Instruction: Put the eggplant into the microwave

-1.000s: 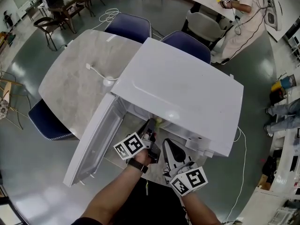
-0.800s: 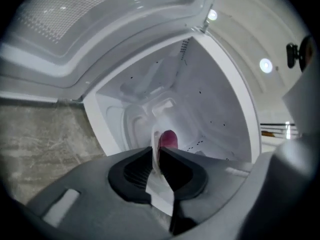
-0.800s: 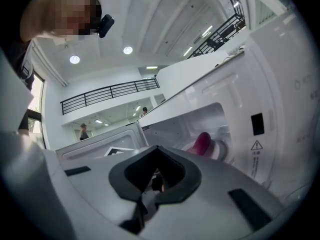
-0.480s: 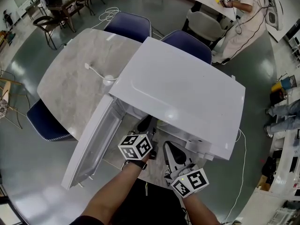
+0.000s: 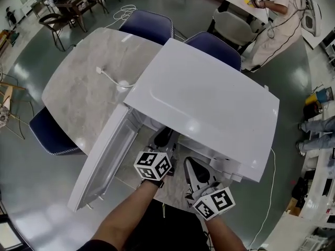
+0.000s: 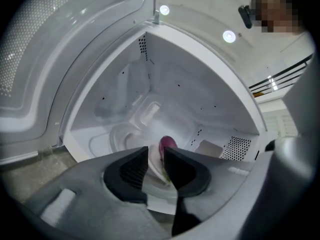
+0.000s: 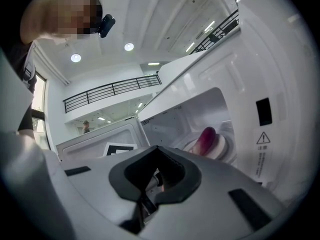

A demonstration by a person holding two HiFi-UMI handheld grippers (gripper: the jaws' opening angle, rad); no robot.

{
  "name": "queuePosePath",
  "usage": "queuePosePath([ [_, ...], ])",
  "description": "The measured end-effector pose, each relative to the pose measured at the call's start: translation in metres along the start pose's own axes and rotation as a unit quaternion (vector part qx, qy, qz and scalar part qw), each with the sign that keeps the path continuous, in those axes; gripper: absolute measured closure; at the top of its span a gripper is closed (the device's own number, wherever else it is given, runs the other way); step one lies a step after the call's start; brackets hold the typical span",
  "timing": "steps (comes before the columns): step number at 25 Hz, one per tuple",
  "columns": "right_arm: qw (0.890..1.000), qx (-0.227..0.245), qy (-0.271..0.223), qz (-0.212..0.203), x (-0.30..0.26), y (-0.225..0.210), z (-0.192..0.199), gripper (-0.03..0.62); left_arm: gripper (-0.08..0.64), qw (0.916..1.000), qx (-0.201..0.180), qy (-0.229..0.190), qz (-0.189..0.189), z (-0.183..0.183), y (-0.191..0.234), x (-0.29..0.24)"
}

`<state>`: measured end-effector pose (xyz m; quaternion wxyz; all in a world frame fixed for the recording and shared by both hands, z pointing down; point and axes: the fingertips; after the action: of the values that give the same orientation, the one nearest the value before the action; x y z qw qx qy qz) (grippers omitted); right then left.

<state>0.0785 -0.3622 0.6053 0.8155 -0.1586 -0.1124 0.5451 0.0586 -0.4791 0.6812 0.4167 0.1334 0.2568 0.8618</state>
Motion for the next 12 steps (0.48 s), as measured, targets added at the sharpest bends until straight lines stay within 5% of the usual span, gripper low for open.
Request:
queuePosePath([
  [12,1.000,0.014,0.008,0.010,0.003,0.004,-0.011,0.591,0.499,0.9978,-0.065,0.002,-0.003,-0.011,-0.018,0.020],
])
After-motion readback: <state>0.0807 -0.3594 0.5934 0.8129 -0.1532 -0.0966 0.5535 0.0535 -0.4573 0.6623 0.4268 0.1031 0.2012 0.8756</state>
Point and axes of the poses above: the fingertips, and each gripper's own axes: x backward along the fingers, y to its left, z out of its underside, and after that the axes turned 10 degrees about -y, right-handed
